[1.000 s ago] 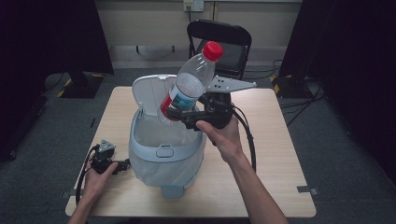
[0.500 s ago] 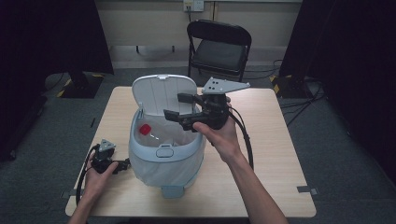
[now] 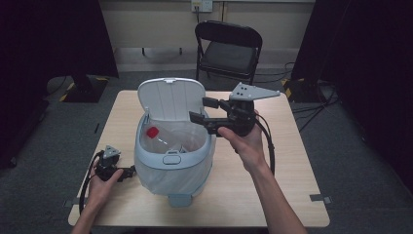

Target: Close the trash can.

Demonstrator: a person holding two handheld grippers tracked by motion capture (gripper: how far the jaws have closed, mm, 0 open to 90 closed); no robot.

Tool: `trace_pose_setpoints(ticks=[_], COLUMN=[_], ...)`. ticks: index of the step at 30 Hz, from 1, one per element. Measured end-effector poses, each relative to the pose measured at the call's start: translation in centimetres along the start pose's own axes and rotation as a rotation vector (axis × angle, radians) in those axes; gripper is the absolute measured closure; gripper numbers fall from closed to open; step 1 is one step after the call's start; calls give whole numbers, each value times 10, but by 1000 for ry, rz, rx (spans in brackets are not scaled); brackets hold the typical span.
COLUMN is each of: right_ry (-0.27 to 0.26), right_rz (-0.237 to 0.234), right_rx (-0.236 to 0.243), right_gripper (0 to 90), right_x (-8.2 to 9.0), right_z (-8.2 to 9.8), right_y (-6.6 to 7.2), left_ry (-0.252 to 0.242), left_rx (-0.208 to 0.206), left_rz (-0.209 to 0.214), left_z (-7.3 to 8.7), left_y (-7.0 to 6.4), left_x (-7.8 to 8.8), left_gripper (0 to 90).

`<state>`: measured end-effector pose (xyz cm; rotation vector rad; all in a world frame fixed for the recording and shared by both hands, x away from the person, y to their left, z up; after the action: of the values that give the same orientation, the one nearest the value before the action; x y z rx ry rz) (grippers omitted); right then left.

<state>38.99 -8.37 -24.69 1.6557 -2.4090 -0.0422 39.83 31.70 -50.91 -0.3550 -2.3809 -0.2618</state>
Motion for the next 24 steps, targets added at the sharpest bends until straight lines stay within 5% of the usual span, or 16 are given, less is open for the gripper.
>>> trace_pose_setpoints(ticks=[11,24], right_ry=[15,25], right_rz=[119,227], right_rx=[-34,-71], right_gripper=[322,422], right_x=[14,13], right_z=[3,-6], right_y=[-34,-65], left_ry=[0,-1], left_rx=[0,1], left_rz=[0,0], left_z=[0,0], left_y=[0,0], left_x=[0,0], left_gripper=[109,109])
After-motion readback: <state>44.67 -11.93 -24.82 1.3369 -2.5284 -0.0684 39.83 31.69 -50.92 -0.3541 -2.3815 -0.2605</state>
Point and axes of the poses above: each handheld gripper's, and its own axes: x roughly backward along the jaws, z roughly out of its underside, y roughly to its left, the point moved 1 cm from there along -x, roughly forward along the jaws, and after that the axes turned 8 degrees about -z, right-handed, at the moved point
